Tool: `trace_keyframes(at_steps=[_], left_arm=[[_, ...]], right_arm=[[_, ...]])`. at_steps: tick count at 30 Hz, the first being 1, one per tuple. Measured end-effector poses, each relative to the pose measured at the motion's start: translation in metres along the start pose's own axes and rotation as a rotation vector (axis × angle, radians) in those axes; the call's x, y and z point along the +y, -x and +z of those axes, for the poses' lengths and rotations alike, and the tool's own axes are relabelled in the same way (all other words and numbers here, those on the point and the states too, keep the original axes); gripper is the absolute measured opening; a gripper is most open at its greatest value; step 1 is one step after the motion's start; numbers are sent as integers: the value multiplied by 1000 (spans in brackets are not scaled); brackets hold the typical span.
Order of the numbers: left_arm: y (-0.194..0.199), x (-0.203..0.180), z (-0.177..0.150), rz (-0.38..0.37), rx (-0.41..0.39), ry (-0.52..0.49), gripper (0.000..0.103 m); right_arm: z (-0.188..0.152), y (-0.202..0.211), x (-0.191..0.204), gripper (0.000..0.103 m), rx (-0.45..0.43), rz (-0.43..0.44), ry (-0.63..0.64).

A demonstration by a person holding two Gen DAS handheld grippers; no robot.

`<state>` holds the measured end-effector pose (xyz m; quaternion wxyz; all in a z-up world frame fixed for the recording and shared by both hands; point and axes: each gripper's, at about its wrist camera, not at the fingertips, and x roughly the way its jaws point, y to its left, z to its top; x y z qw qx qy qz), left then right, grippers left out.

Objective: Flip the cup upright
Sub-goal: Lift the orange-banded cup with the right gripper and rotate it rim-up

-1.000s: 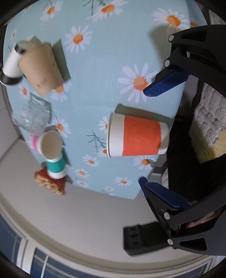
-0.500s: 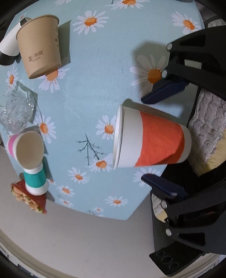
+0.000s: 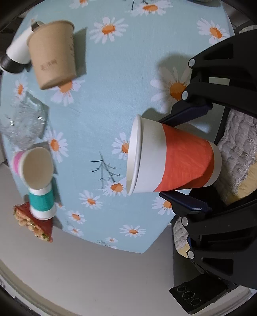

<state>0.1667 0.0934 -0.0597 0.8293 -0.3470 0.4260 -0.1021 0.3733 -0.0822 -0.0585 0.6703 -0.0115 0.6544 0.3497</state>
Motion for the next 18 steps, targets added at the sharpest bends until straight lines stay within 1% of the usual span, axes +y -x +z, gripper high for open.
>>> trace_keyframes(at_steps=[1,4,6,7,8,10,11,12,16,18], left_arm=[[1,-1,-1,5,-8,-6,78],[2,-2,-2,18,-28,-24,78],[2,-2,-4,30,-36,-31,78],[3,-2,-5,38,-39,-34,78],[4,-1,-6,39,-43,-34,78],[5,-1,-8,36,-49,-38,78],[6,-1,-9,36,-53,-41,78],[8,-2,-10,37,-62,-46,78],[15,-2,-12,23,-98,-56,78],[19,-2,-12,11,-113,-58,78]], right_arm=[[-1,4,1,66,-20,-7,7],[-9,22,9,66,-131,-31,47],[-18,32,17,66,-223,-61,89],[-22,35,20,66,-253,-69,105],[-29,41,25,66,-316,-74,133],[-38,47,29,66,-389,-84,159],[-45,50,33,66,-445,-94,176],[-52,53,36,66,-503,-115,188],[-77,52,42,66,-687,-220,213],[-85,47,44,66,-751,-248,217]])
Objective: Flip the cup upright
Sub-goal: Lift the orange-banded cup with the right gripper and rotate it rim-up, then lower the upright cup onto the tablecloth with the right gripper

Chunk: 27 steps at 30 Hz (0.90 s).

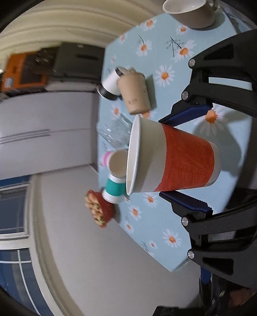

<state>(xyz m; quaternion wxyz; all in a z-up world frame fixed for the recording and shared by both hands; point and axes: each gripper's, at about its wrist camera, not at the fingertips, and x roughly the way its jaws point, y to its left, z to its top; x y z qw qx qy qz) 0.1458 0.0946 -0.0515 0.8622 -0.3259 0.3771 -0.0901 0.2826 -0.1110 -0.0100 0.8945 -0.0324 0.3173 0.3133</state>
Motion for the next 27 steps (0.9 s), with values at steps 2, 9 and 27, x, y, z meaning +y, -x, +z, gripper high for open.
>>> trace_keyframes(at_steps=[2,9,27], left_arm=[[3,0,0,-9,-19,-1,78],[12,4,2,-34,-66,17,78],[16,9,5,-43,-98,31,78]], right_arm=[[-8,3,2,66,-65,-46,6],[-27,4,11,66,-250,-171,5],[-75,-25,42,66,-394,-317,101]])
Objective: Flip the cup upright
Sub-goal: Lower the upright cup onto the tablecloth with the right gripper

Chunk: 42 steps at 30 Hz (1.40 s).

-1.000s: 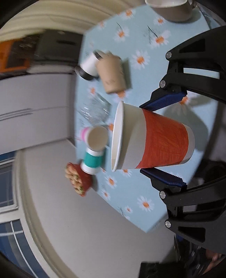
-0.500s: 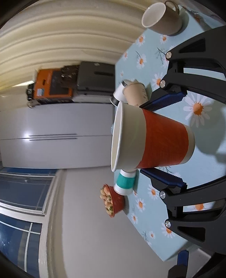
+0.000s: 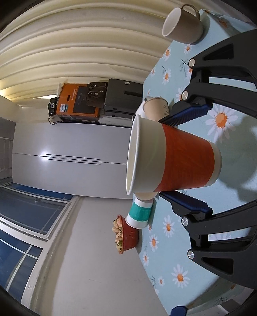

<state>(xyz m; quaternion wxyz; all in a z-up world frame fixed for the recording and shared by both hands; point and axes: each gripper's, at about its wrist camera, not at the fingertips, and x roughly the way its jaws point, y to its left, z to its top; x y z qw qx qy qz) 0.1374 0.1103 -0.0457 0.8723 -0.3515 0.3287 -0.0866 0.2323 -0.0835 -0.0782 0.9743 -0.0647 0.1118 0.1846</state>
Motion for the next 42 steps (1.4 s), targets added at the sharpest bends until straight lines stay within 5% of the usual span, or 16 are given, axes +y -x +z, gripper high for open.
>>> trace_keyframes(at_steps=[20,24,30,42], left_arm=[[0,1,1,13,-5,-5,78],[1,1,1,13,-5,-5,78],[1,1,3,20,-7,-13,78],[6,-5,0,69,-44,-60,78]], right_arm=[[-28,-9,0,67,69,-21,10],[-29,-9,-3,70,75,-25,4],[-25,-5,-5,89,70,-18,-10],[-12,19,-17,93,81,-4,-68]])
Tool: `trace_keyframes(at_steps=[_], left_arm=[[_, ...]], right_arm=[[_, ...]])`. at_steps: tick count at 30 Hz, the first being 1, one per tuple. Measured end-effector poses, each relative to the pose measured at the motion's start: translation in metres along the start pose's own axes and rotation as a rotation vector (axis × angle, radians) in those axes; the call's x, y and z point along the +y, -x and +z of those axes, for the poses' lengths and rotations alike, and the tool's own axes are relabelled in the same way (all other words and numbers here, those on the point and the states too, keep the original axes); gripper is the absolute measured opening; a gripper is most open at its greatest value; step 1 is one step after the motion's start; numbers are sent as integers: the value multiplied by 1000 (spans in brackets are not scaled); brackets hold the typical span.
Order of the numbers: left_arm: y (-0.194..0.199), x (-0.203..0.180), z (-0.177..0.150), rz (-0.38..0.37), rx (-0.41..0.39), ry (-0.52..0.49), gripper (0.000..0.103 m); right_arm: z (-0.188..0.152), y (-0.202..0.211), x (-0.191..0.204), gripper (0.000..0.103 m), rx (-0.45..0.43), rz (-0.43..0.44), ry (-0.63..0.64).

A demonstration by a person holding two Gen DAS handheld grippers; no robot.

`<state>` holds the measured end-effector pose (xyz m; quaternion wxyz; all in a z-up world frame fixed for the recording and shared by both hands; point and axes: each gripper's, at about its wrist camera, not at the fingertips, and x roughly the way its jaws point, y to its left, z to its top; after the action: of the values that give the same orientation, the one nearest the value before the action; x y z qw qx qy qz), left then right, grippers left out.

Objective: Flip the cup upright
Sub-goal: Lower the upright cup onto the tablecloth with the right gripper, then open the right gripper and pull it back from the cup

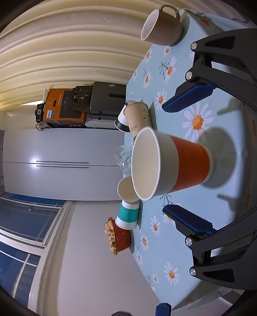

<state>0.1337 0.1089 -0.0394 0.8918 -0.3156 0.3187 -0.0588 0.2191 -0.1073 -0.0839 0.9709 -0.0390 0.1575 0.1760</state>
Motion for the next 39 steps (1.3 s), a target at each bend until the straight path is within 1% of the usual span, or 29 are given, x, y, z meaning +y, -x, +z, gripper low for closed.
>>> trace_keyframes(at_steps=[1,4,9,10,11,12,19,20,21,22,27,30,32,34,37,39], left_arm=[[3,-1,0,19,-15,-14,78],[10,-5,-2,35,-45,-42,79],[20,-14,-6,79,-86,-108,79],[22,-17,-7,82,-98,-125,80],[24,-19,-8,88,-106,-139,83],[27,-22,-10,97,-121,-158,89],[46,-36,-26,100,-178,-244,90],[49,-38,-29,102,-186,-255,91],[52,-40,-32,100,-194,-268,97],[55,-43,-36,96,-203,-282,97],[62,-63,-61,148,-200,-408,97],[64,-72,-73,137,-183,-447,97],[67,-76,-79,133,-180,-456,97],[73,-78,-85,155,-204,-461,97],[83,-76,-89,125,-228,-443,97],[86,-74,-91,122,-228,-428,97]], right_arm=[[1,3,-2,93,0,1,-3],[7,15,-7,97,0,12,-13],[14,35,-15,97,-3,28,-24],[16,40,-16,97,-5,31,-29],[18,44,-18,98,-6,33,-32],[21,49,-21,98,-2,32,-34],[42,79,-43,98,2,54,-54],[46,86,-47,98,7,74,-51],[49,92,-49,98,6,89,-45],[51,97,-51,98,3,97,-39],[62,133,-55,98,-4,137,11],[66,157,-54,98,-28,142,43],[66,172,-55,98,-34,146,64],[65,183,-57,98,-28,152,73],[61,195,-62,98,-5,157,68],[57,201,-65,98,-1,149,64]])
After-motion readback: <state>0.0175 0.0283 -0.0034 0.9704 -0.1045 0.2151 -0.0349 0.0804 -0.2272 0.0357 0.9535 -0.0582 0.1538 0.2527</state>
